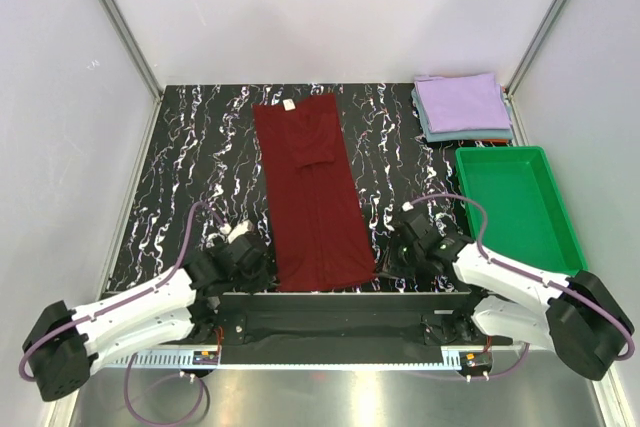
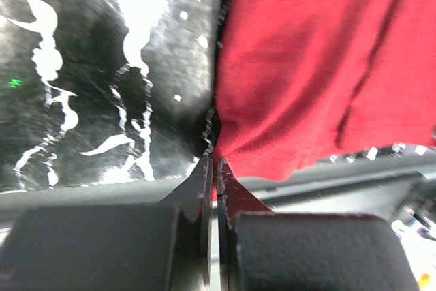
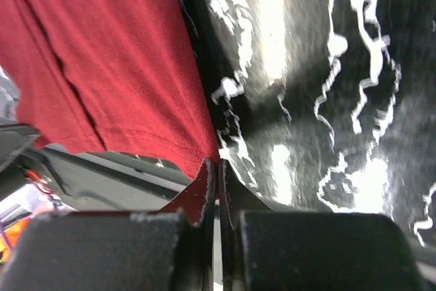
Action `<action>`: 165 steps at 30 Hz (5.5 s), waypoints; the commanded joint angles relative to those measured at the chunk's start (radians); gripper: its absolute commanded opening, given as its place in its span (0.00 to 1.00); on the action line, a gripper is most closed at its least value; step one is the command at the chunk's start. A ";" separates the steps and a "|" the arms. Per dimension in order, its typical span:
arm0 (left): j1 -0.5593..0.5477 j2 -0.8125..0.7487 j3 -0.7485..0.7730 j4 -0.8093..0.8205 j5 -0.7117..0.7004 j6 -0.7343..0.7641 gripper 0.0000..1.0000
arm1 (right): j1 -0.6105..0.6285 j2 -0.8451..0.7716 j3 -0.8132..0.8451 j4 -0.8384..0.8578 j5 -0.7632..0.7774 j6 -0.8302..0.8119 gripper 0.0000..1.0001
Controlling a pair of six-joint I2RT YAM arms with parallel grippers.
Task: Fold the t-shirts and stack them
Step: Fold the tshirt
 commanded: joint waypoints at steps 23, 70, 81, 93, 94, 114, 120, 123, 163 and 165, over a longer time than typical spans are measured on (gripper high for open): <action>0.454 0.218 0.289 0.030 0.231 0.331 0.00 | 0.029 0.308 0.524 -0.207 0.302 -0.220 0.00; 0.823 1.230 1.220 0.102 0.378 0.605 0.00 | -0.302 1.261 1.661 -0.287 0.112 -0.561 0.00; 0.833 1.323 1.332 0.039 0.350 0.609 0.21 | -0.336 1.330 1.745 -0.312 0.092 -0.533 0.23; 0.826 1.099 1.167 0.079 0.276 0.643 0.45 | -0.348 1.198 1.635 -0.272 0.028 -0.544 0.31; 0.812 1.088 1.145 0.081 0.302 0.646 0.43 | -0.348 1.191 1.617 -0.264 0.021 -0.542 0.28; 0.702 0.844 0.692 0.216 0.411 0.691 0.46 | -0.350 0.906 1.069 -0.161 -0.233 -0.595 0.49; 0.694 0.832 0.608 0.276 0.432 0.680 0.47 | -0.350 0.868 0.911 -0.080 -0.289 -0.598 0.51; 0.694 0.829 0.602 0.271 0.404 0.678 0.46 | -0.348 0.879 0.888 -0.057 -0.286 -0.605 0.50; 0.692 0.493 0.416 0.077 0.456 0.644 0.13 | -0.305 0.421 0.425 0.100 -0.235 -0.406 0.00; 0.692 0.484 0.418 0.050 0.430 0.654 0.31 | -0.305 0.404 0.431 0.078 -0.233 -0.418 0.01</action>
